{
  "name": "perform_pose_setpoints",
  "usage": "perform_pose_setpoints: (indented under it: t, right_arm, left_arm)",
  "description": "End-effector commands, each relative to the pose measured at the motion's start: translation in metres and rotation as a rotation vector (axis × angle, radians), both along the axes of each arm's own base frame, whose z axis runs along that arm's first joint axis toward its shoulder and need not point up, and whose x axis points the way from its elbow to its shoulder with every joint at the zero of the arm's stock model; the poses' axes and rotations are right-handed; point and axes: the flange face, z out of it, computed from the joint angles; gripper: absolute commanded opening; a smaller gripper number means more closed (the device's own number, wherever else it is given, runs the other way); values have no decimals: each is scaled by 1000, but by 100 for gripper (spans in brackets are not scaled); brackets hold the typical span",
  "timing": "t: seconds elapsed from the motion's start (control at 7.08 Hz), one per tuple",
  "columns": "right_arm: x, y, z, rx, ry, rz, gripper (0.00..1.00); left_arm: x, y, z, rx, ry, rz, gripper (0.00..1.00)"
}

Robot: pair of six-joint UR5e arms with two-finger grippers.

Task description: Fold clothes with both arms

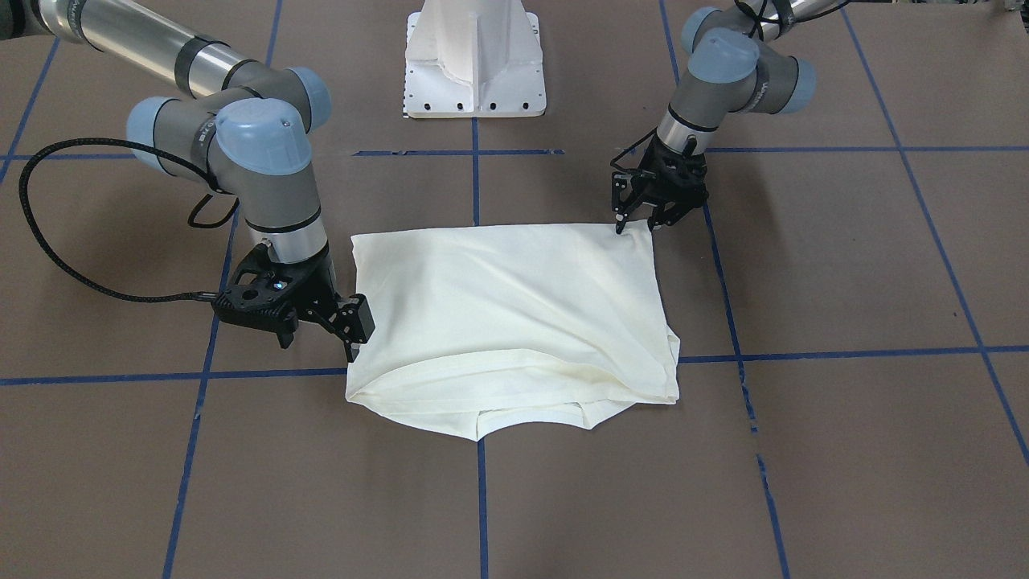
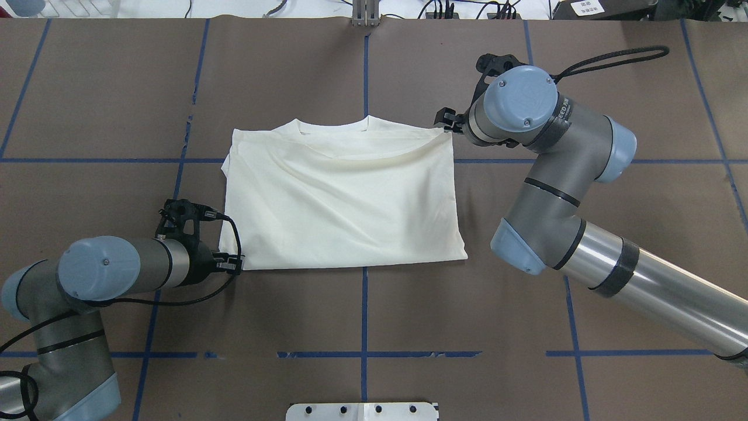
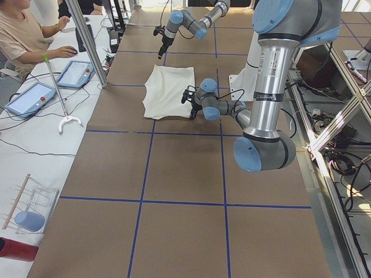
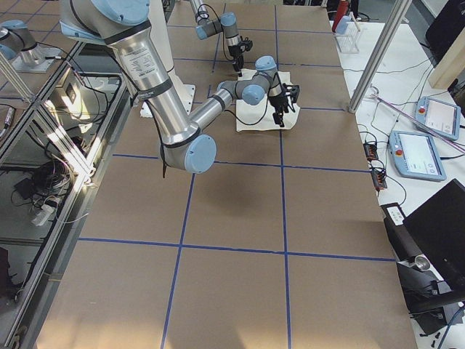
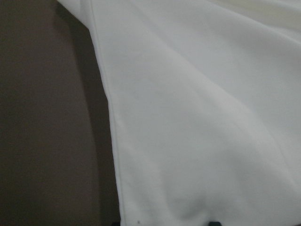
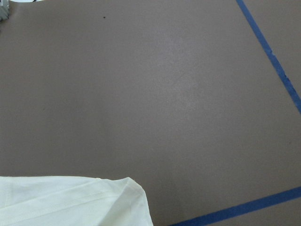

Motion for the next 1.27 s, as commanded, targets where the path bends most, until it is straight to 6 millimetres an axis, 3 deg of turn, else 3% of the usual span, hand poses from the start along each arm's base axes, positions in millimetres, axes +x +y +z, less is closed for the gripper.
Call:
perform_pose_setpoints:
  t: [0.0, 0.14, 0.28, 0.42, 0.56, 0.85, 1.13]
  right_arm:
    - [-1, 1, 0, 0, 0, -2, 100]
    - [-3, 2, 0, 1, 2, -3, 100]
    - [-4, 3, 0, 2, 2, -6, 100]
    - [-4, 3, 0, 2, 2, -6, 100]
    - [-4, 3, 0, 2, 0, -5, 100]
    - [-2, 5, -3, 6, -4, -5, 100]
    - [12, 14, -13, 25, -27, -2, 100]
  left_arm:
    - [-10, 1, -7, 12, 11, 2, 0]
    - [-13, -3, -7, 18, 6, -8, 0]
    - [-26, -24, -2, 79, -33, -12, 0]
    - [-61, -75, 11, 162, -109, -53, 0]
    - [-74, -130, 18, 193, -163, -104, 0]
    - [-51, -264, -6, 200, -226, -193, 0]
    - [-9, -357, -53, 179, -281, -254, 0]
